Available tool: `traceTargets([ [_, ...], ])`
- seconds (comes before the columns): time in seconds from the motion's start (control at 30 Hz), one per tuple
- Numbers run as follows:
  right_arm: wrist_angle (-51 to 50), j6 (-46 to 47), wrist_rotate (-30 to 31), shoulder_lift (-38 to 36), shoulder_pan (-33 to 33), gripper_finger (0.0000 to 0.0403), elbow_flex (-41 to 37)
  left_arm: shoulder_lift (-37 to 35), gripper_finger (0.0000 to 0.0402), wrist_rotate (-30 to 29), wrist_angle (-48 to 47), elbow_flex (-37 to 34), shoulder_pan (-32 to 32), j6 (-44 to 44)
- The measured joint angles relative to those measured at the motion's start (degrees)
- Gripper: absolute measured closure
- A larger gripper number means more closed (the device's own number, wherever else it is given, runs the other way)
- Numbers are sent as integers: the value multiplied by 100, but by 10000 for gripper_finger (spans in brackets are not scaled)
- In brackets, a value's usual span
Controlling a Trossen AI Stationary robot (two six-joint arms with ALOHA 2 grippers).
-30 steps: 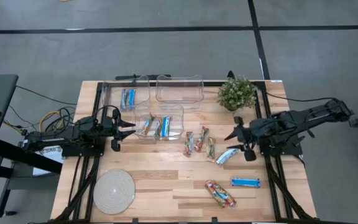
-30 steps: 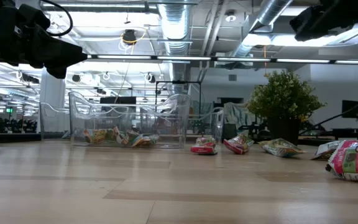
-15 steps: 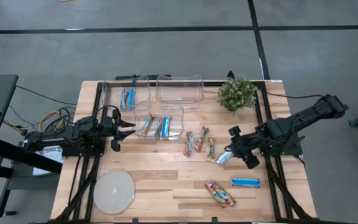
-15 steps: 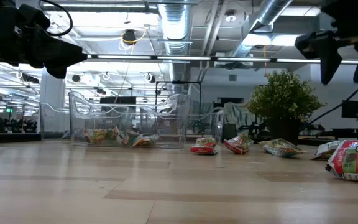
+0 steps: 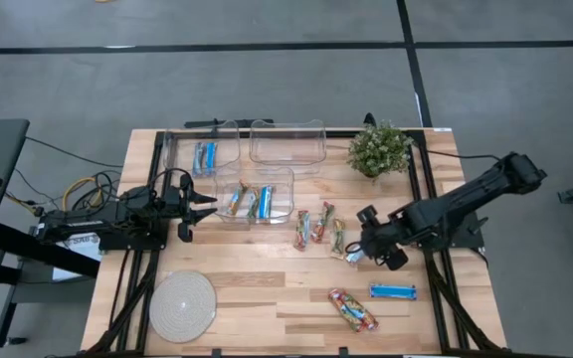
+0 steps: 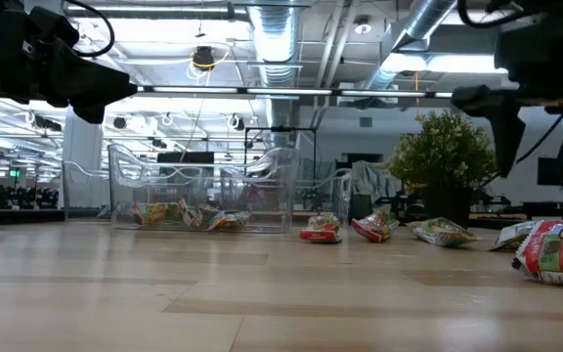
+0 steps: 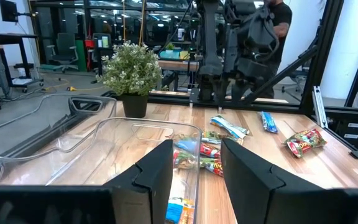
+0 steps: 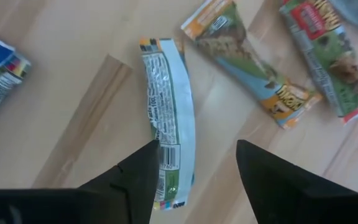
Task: Pick and place Granola Bars by type
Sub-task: Put the orange granola bar into the bottom transparent bin
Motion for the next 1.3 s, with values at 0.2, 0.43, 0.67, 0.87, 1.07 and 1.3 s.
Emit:
traceTargets([
  [0.2, 147, 2, -3, 453, -1, 188, -20, 0, 274, 0, 0, 0, -1, 0],
  [0.43, 582, 2, -28, 789, -77, 192, -255, 0, 274, 1, 0, 0, -1, -2],
  [0.67, 610, 0, -44, 1134, -207, 192, -260, 0, 274, 0, 0, 0, -1, 0],
  [0.87, 807, -1, -185, 1452, -306, 193, -260, 0, 274, 2, 0, 0, -1, -2],
  [1.07, 863, -17, -306, 1519, -306, 214, -251, 0, 274, 2, 0, 0, -1, -2],
  [1.3, 861, -2, -383, 1511, -297, 291, -260, 0, 274, 1, 0, 0, 0, 0],
])
